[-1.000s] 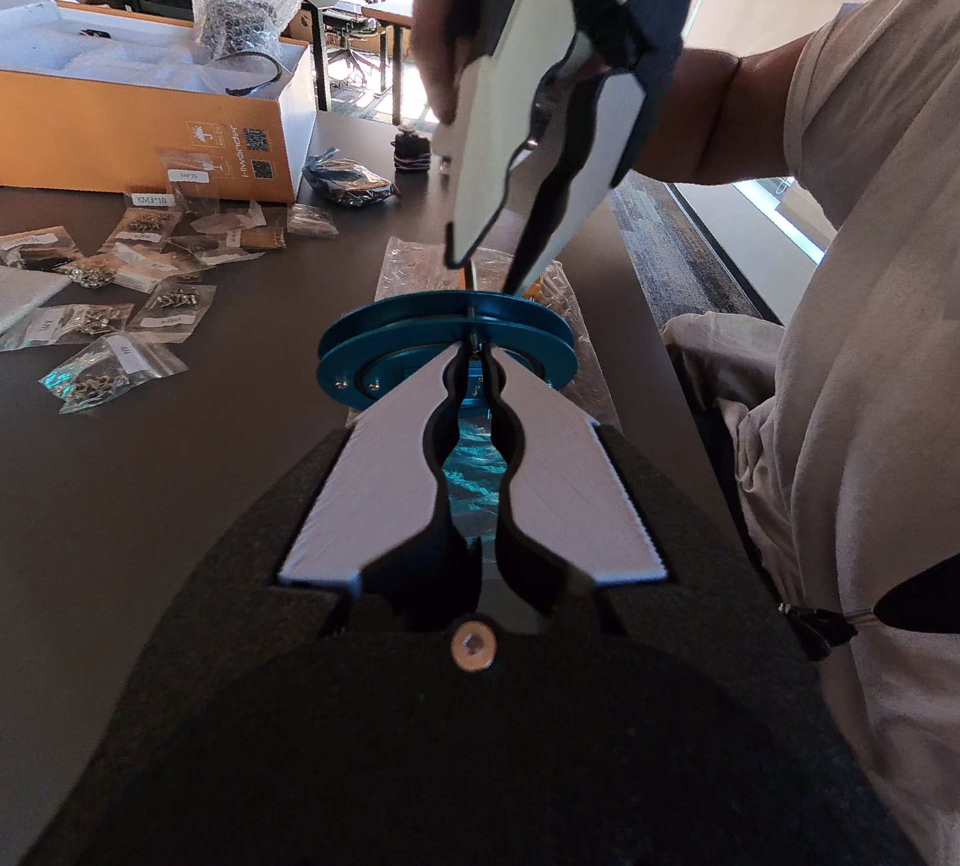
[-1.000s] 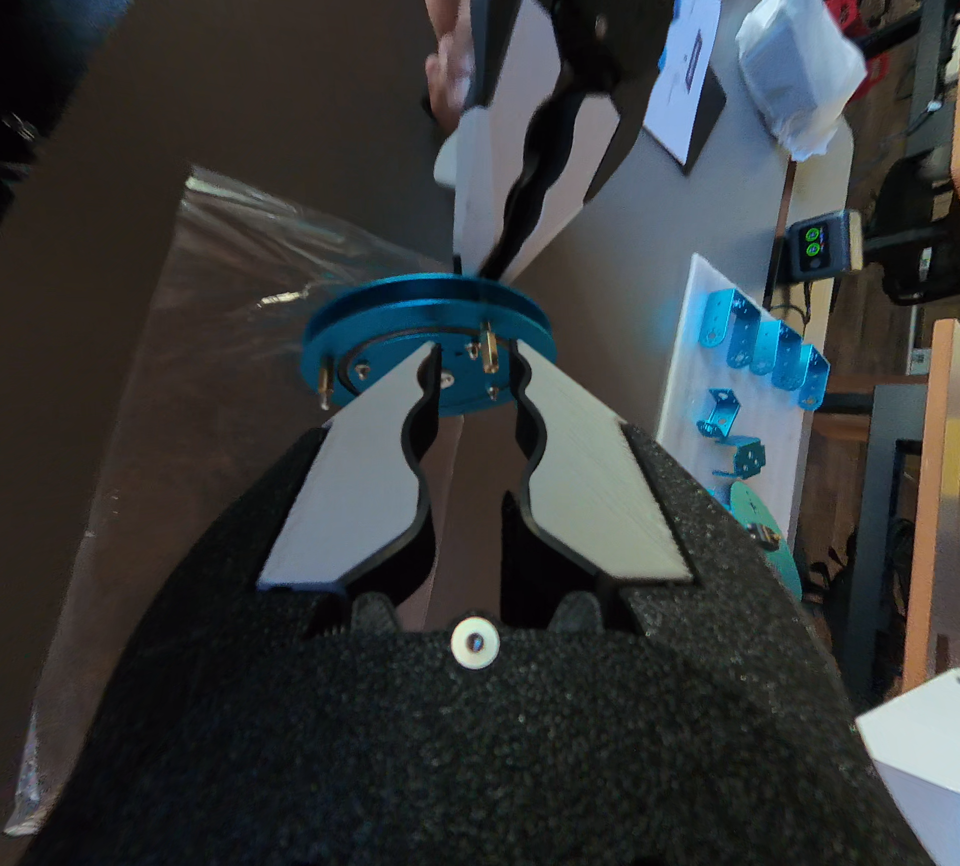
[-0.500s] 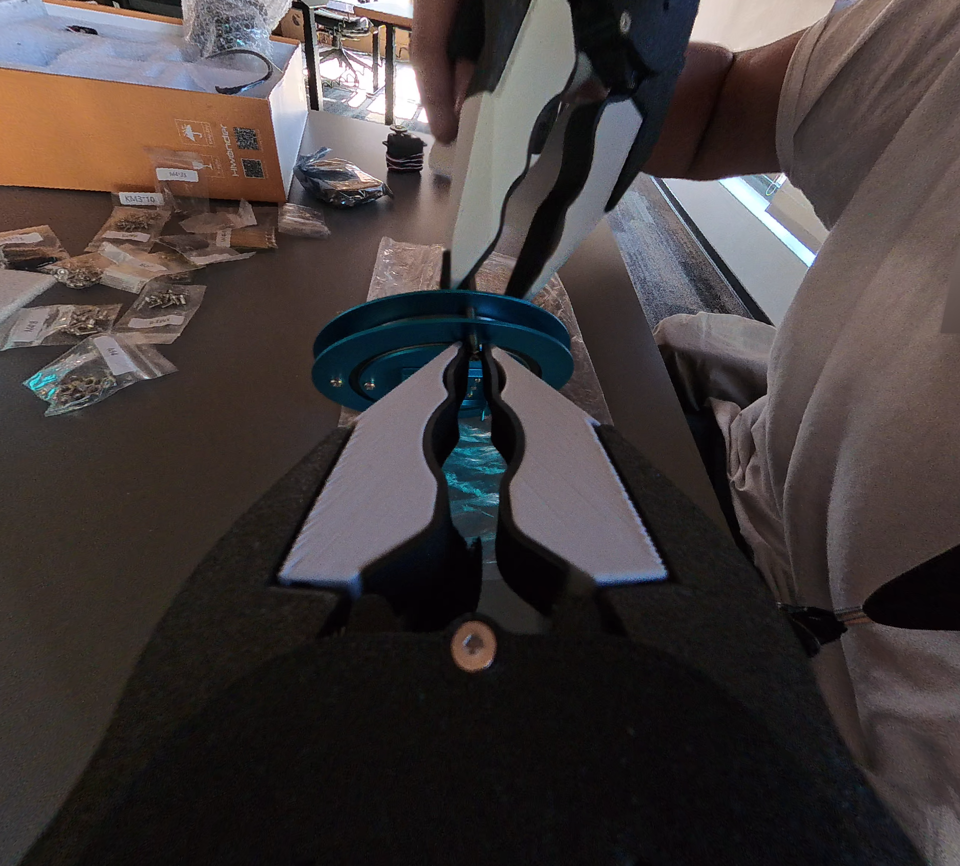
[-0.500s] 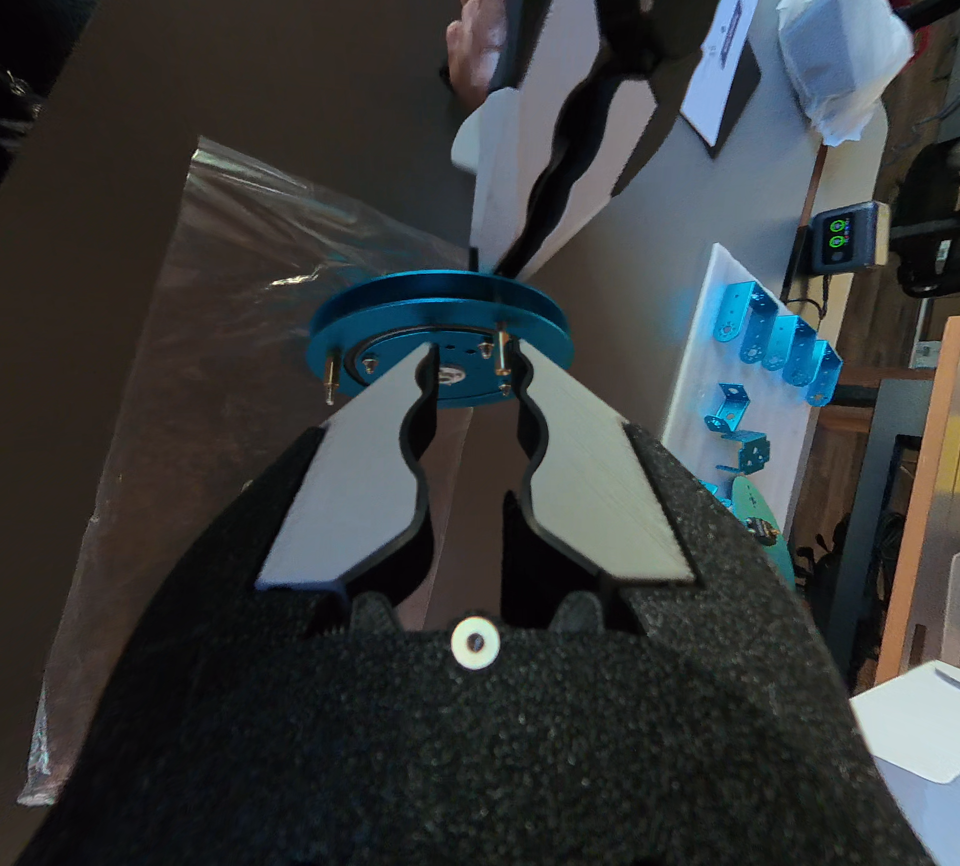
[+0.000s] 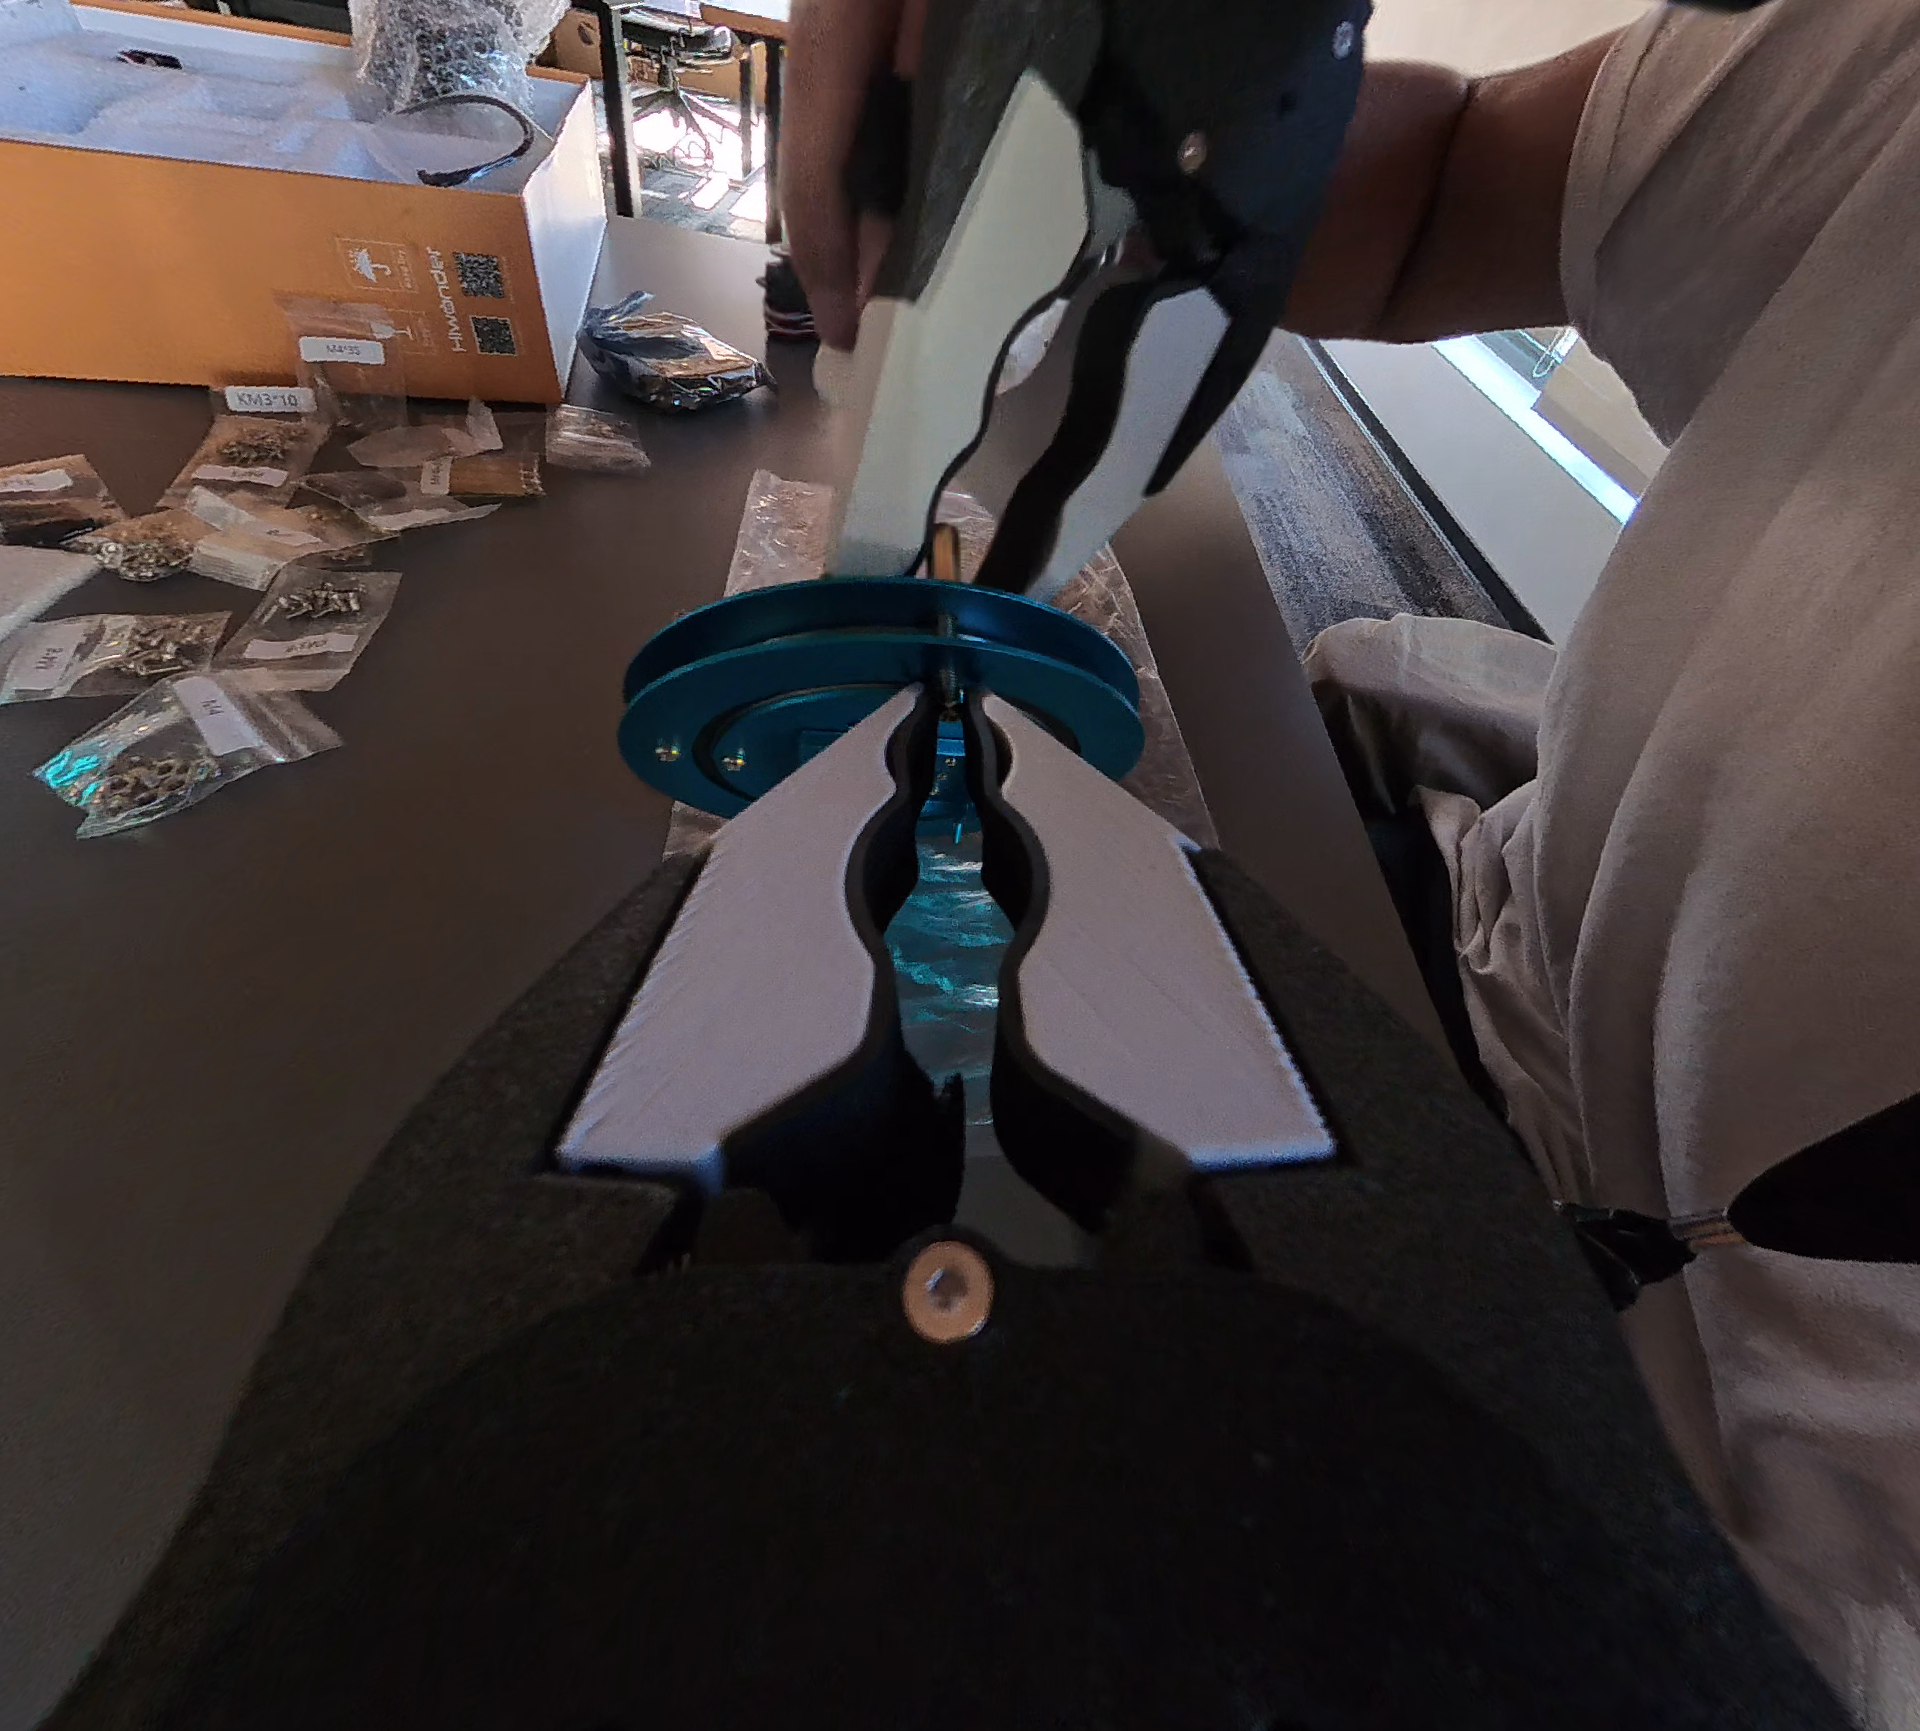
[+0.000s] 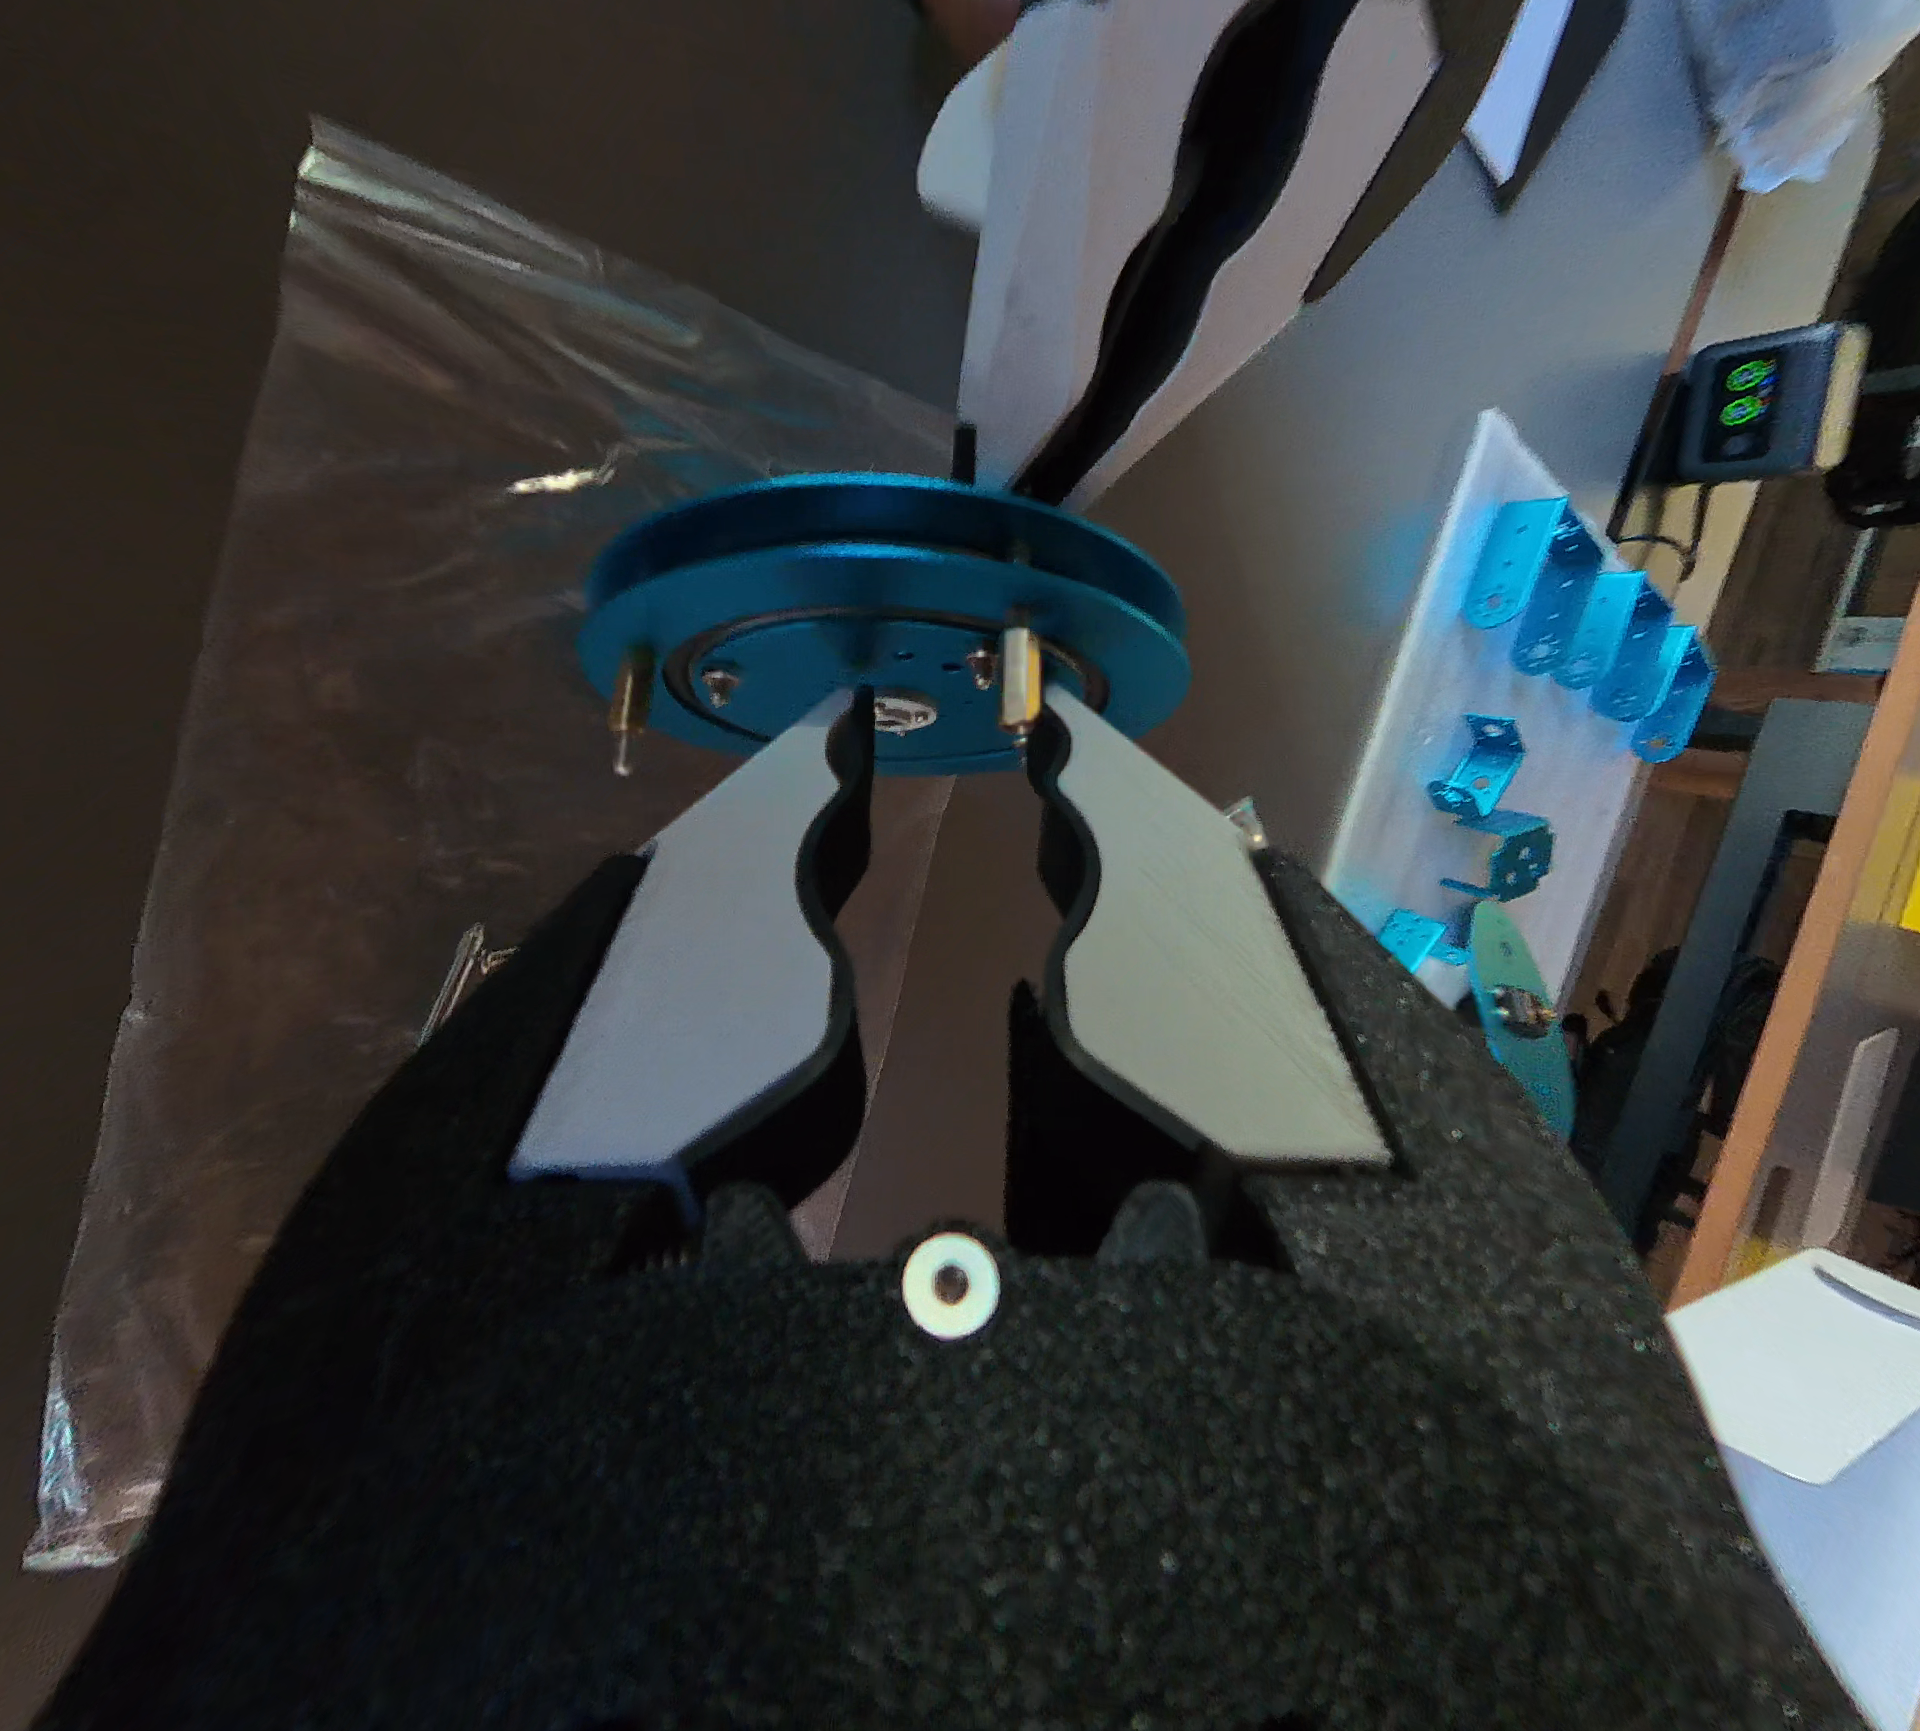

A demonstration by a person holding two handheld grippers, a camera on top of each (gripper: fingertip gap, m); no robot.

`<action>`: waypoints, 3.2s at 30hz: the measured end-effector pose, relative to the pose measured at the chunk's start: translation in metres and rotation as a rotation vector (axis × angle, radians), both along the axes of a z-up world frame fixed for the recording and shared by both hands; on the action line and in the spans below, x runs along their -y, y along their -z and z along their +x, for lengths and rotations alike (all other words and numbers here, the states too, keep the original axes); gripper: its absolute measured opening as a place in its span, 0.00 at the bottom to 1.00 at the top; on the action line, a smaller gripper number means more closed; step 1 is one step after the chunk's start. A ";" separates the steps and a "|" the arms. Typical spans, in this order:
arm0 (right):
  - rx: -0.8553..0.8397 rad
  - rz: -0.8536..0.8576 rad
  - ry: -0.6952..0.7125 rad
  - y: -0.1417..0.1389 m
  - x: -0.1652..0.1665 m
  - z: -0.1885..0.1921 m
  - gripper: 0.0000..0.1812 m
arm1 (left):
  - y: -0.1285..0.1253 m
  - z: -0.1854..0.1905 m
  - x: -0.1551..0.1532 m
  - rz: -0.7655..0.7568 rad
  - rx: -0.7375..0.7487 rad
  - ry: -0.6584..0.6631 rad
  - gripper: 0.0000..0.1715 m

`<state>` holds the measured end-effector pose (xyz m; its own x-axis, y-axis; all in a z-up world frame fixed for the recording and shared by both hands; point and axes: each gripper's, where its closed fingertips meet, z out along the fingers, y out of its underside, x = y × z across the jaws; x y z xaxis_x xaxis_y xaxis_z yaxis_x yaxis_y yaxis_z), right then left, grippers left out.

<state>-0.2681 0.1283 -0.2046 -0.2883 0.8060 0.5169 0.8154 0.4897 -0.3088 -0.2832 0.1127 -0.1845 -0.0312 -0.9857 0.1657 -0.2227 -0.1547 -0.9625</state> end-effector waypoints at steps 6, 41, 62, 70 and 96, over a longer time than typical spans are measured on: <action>-0.001 0.083 0.008 -0.025 0.002 -0.001 0.13 | 0.000 -0.001 -0.006 -0.018 -0.003 -0.033 0.02; 0.278 0.151 0.058 -0.007 -0.005 0.003 0.22 | -0.001 0.000 -0.010 -0.007 -0.018 -0.076 0.02; 0.300 0.302 0.102 -0.003 -0.016 0.004 0.27 | 0.000 0.000 -0.012 -0.052 -0.011 -0.090 0.02; 0.365 0.220 0.088 0.007 -0.011 0.010 0.28 | -0.001 0.003 -0.007 0.000 -0.013 -0.072 0.02; 0.184 0.237 -0.062 -0.021 -0.008 -0.007 0.03 | 0.000 0.000 -0.006 -0.092 -0.004 -0.021 0.02</action>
<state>-0.2747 0.1359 -0.1832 -0.4396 0.6469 0.6231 0.8133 0.5811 -0.0296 -0.2835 0.1184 -0.1847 -0.0101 -0.9668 0.2552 -0.2224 -0.2466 -0.9432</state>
